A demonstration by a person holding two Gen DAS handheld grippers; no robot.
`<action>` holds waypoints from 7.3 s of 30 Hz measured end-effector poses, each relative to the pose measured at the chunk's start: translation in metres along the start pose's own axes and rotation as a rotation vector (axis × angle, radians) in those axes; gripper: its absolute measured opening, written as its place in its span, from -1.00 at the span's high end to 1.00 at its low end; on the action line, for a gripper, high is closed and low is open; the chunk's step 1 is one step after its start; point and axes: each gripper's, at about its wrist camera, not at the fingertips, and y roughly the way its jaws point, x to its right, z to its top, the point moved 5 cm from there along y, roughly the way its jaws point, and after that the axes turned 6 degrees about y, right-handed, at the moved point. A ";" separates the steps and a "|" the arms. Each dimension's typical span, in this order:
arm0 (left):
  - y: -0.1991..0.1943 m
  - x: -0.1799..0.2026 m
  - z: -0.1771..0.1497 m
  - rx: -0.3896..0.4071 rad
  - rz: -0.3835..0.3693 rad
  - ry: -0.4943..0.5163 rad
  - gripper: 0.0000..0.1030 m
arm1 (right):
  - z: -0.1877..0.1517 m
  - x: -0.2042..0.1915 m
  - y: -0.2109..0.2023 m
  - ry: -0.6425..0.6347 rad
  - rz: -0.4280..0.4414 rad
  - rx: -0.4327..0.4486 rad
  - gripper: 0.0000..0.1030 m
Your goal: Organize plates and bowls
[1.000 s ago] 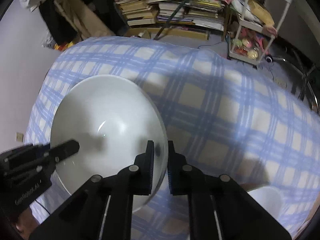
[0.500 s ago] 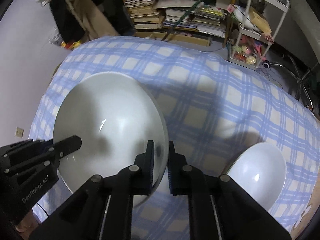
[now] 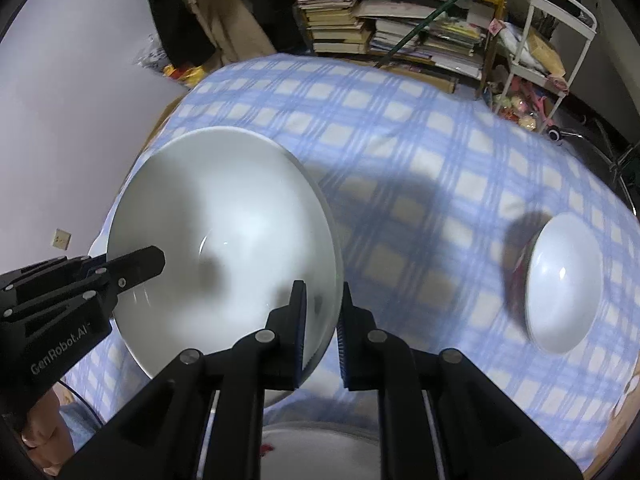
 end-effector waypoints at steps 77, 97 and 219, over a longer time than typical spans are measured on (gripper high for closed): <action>-0.094 -0.143 -0.099 0.116 0.132 -0.084 0.17 | -0.059 -0.111 -0.065 0.023 0.077 0.225 -0.81; -0.074 -0.197 -0.103 0.122 0.248 -0.090 -0.73 | -0.044 -0.148 -0.022 0.030 0.121 0.176 -0.96; 0.004 -0.035 -0.090 -0.010 0.051 0.040 0.79 | -0.081 -0.053 0.016 0.087 0.114 0.021 0.84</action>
